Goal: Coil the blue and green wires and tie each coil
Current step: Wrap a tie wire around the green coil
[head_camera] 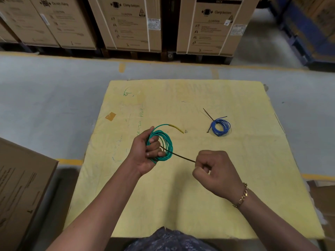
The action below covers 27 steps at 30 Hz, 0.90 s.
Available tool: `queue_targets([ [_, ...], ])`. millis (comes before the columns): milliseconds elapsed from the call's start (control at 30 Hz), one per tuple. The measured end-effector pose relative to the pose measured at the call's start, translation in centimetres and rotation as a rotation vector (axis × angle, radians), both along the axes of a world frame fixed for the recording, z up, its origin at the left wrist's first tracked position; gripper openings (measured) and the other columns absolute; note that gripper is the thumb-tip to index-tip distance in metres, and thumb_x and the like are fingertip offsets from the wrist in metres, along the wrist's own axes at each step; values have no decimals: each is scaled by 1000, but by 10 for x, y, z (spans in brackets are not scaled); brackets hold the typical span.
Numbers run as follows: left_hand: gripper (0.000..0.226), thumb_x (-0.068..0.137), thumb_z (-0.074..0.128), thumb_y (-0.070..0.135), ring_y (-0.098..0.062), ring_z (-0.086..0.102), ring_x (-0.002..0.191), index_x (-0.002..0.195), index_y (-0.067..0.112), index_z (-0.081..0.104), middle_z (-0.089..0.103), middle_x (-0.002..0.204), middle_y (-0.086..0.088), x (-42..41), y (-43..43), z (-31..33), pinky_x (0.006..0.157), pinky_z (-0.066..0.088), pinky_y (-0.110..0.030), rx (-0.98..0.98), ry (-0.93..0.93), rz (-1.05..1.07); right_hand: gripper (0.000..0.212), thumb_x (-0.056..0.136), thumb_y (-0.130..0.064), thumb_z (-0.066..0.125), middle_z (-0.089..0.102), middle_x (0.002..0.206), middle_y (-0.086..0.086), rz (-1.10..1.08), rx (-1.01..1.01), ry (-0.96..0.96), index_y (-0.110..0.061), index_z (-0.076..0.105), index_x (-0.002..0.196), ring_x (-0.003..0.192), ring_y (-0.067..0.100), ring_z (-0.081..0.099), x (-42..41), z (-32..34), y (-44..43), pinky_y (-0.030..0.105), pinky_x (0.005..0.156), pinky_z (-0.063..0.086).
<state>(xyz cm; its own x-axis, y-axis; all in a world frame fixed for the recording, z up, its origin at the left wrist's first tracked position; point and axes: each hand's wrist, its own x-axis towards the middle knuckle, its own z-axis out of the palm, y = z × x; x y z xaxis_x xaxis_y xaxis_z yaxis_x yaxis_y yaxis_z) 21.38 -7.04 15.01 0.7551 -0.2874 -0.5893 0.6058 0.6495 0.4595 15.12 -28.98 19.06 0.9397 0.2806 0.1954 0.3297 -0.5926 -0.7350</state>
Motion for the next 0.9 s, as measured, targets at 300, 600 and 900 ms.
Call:
queue_targets([
  [300,57,99,45,54,-11,12,33,56,17,39,19,40,5,-2,-14,6,55,27,-31,145,-77,-175,38,87,-50,32,57,93,-12,-48,-467,26,-30,64,93,82,10,57,19,-13,40,32,60,47],
  [600,61,102,43,52,-13,14,40,52,18,36,21,45,3,-2,-17,12,51,18,-28,487,-226,-246,40,93,-38,35,61,106,-12,-125,-493,-62,-29,60,123,84,16,62,0,-20,57,30,48,43],
  [900,63,100,49,50,-11,17,37,49,17,35,25,45,1,1,-23,17,38,23,-21,509,-202,-148,60,91,-34,46,55,141,-8,-124,-535,-120,-20,40,149,94,14,58,-10,-29,62,24,48,42],
])
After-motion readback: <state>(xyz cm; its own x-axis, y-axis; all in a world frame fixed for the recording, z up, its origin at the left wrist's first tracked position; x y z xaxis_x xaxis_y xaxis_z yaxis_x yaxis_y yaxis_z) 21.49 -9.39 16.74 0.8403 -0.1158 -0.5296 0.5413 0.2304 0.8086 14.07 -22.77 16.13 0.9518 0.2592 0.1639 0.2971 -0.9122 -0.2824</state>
